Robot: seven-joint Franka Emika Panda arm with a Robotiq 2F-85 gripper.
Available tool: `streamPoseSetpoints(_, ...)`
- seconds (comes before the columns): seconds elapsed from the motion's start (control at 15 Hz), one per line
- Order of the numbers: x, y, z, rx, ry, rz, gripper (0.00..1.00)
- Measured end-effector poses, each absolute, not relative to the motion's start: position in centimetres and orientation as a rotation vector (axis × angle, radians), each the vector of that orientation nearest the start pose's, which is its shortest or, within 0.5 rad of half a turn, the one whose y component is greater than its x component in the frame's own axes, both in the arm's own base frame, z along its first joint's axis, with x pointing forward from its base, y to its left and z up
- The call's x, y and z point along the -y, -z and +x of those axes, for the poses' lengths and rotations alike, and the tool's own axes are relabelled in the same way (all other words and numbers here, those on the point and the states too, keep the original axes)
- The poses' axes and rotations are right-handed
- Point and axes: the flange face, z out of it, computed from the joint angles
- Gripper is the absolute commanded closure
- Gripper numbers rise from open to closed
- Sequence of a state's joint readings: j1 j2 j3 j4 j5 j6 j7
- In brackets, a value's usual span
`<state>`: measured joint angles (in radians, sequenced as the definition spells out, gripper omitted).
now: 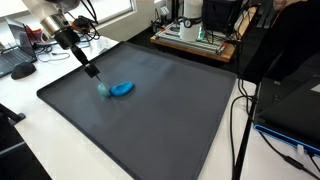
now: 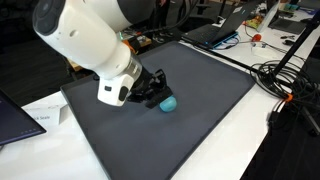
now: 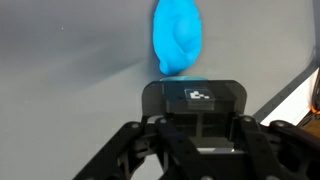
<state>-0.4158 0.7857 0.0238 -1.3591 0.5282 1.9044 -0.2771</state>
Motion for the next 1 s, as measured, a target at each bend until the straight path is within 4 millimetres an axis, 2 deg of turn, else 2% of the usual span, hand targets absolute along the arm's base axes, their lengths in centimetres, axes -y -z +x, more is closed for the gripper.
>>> streamPoseSetpoints(0.6,26.8,-23.5,65.3,-0.445,0.039,-2.491,0.78)
streamPoseSetpoints(0.8,27.5,-24.5,64.2,-0.434,0.058,-2.488,0.78)
streamPoseSetpoints(1.0,27.5,-26.3,63.1,-0.431,0.070,-2.496,0.78)
